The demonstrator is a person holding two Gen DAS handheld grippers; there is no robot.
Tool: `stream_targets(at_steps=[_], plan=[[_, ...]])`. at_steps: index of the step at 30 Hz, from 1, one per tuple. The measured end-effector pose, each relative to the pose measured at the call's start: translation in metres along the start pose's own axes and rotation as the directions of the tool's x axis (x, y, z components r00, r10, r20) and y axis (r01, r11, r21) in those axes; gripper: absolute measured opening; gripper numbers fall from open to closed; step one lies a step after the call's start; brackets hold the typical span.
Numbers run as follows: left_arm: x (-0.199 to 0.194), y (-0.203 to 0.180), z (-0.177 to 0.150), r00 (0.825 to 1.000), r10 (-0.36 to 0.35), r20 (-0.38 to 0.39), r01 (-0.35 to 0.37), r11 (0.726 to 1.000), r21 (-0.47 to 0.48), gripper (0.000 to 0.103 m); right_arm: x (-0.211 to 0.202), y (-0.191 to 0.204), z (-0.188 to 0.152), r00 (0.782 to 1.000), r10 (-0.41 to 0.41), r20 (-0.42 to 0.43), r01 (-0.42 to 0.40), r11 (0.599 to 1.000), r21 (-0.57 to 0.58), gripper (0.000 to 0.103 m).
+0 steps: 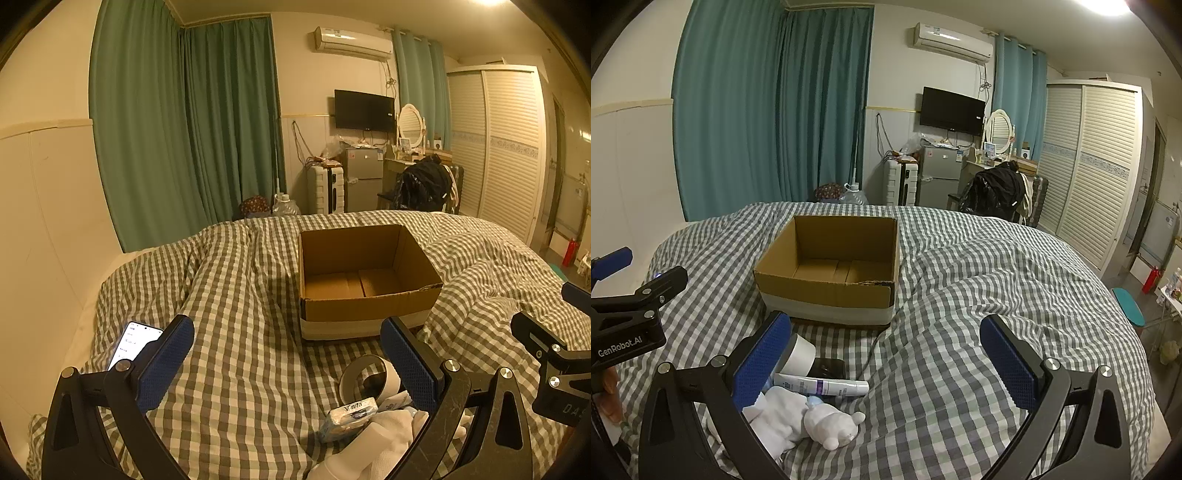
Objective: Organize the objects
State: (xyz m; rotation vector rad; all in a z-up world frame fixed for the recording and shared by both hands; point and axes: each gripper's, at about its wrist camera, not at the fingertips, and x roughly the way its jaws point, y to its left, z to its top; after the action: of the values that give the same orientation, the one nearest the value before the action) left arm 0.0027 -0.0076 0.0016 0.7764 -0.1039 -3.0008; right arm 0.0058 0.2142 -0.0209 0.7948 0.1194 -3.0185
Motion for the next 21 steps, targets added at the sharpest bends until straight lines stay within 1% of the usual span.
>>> stream_targets(at_steps=[21], plan=[[0.0000, -0.0009, -0.0015, 1.000, 0.002, -0.004, -0.002, 1.000, 0.000, 0.103, 0.0017, 0.0036, -0.0010, 1.000, 0.002, -0.005, -0.002, 1.000, -0.006, 0.103]])
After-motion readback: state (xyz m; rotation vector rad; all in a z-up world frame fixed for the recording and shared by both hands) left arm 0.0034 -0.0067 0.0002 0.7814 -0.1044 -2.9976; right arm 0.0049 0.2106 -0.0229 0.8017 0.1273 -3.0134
